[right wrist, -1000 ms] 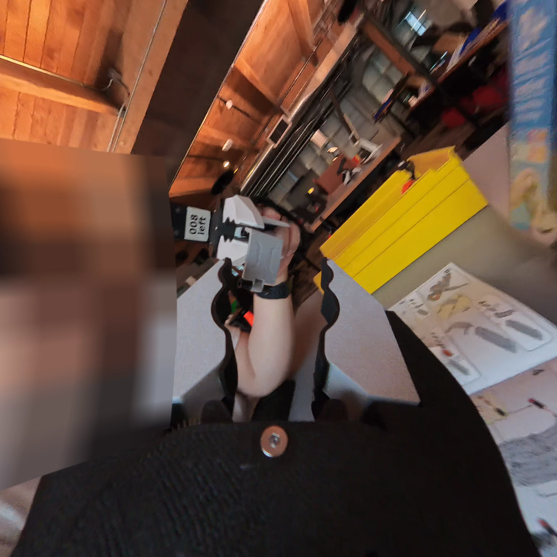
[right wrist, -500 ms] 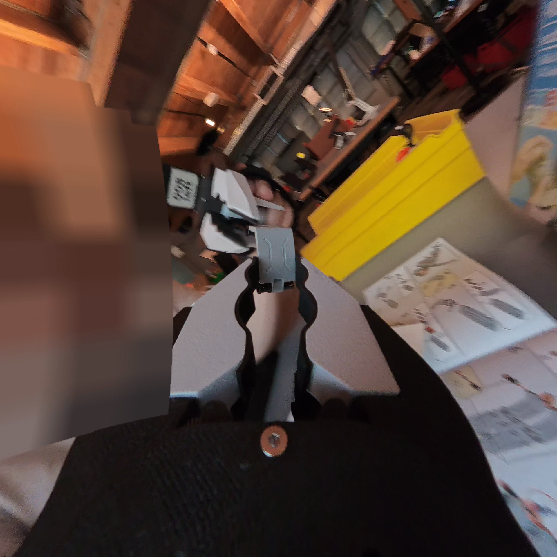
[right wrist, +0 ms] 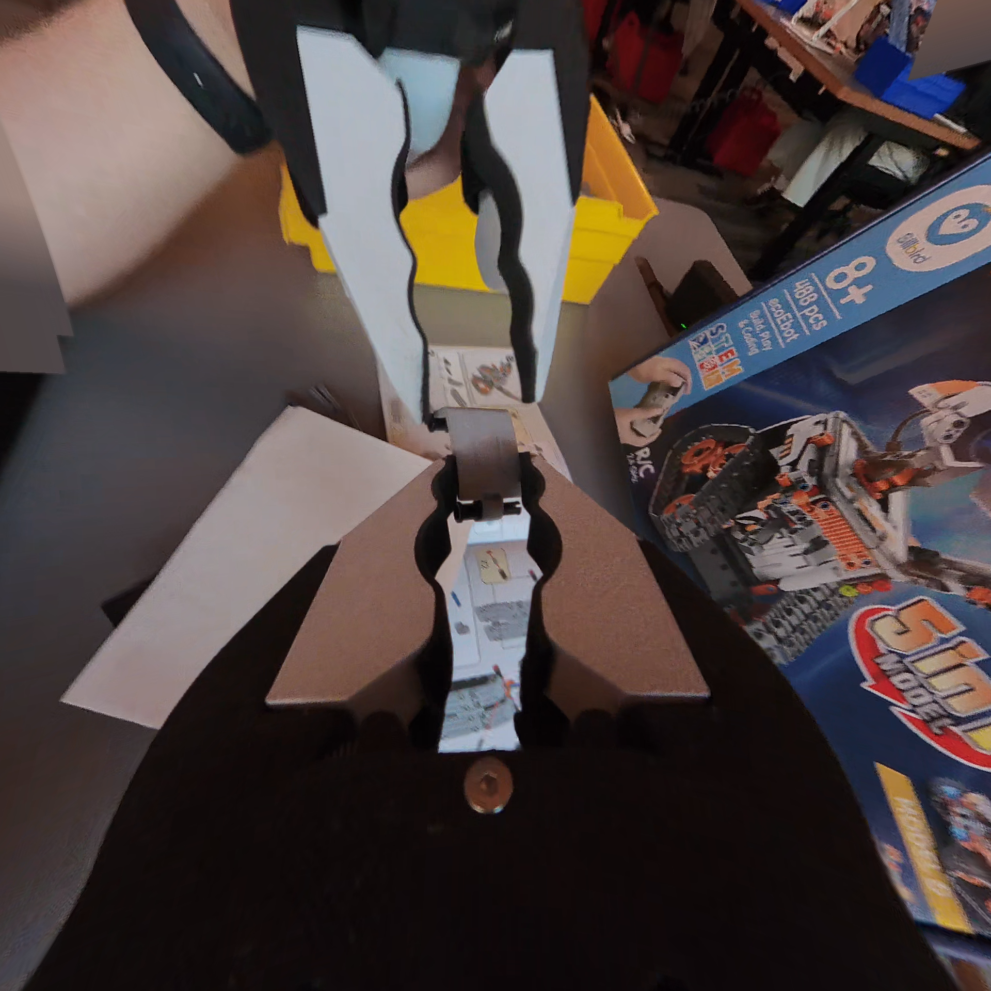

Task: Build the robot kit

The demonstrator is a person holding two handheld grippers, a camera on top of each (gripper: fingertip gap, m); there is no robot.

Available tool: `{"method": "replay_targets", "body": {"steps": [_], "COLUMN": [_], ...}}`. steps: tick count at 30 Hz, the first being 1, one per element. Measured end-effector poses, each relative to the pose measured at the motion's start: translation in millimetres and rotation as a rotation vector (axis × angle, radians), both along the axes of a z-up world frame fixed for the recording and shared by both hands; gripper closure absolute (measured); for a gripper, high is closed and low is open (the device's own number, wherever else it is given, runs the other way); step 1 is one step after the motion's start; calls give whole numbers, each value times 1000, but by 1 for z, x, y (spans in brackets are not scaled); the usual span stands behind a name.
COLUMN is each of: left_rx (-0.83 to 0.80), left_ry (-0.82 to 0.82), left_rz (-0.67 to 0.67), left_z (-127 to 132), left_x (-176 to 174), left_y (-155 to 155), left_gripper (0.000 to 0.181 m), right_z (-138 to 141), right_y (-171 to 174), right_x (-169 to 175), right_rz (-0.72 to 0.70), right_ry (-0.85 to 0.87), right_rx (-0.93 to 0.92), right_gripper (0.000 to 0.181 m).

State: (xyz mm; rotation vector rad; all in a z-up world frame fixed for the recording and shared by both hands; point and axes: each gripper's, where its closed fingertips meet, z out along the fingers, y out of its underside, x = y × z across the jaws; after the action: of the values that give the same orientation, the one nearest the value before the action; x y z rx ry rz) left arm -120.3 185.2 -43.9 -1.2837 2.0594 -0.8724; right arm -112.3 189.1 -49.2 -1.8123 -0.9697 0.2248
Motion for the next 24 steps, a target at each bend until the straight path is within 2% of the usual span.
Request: {"method": "replay_targets", "body": {"steps": [4, 13, 14, 17, 18, 24], "left_rx": [8, 43, 45, 38, 26, -170], "left_ry": [-26, 7, -8, -64, -83, -131], "left_rz": [-13, -28, -11, 89, 135, 376], "left_z": [2, -6, -3, 12, 18, 38], "left_x": [3, -2, -2, -10, -13, -25], "left_y": [0, 4, 8, 30, 39, 76], "left_gripper": [149, 158, 158, 158, 158, 158], "right_z": [-2, -1, 4, 12, 12, 25], "right_y": [1, 11, 16, 23, 25, 36], "right_x": [-3, -9, -9, -6, 0, 27], "right_rz": [0, -28, -49, -103, -131, -278], "right_ry": [-109, -121, -95, -37, -47, -94], "right_rx": [48, 97, 128, 161, 169, 288], "right_gripper": [158, 158, 158, 137, 135, 138]}}
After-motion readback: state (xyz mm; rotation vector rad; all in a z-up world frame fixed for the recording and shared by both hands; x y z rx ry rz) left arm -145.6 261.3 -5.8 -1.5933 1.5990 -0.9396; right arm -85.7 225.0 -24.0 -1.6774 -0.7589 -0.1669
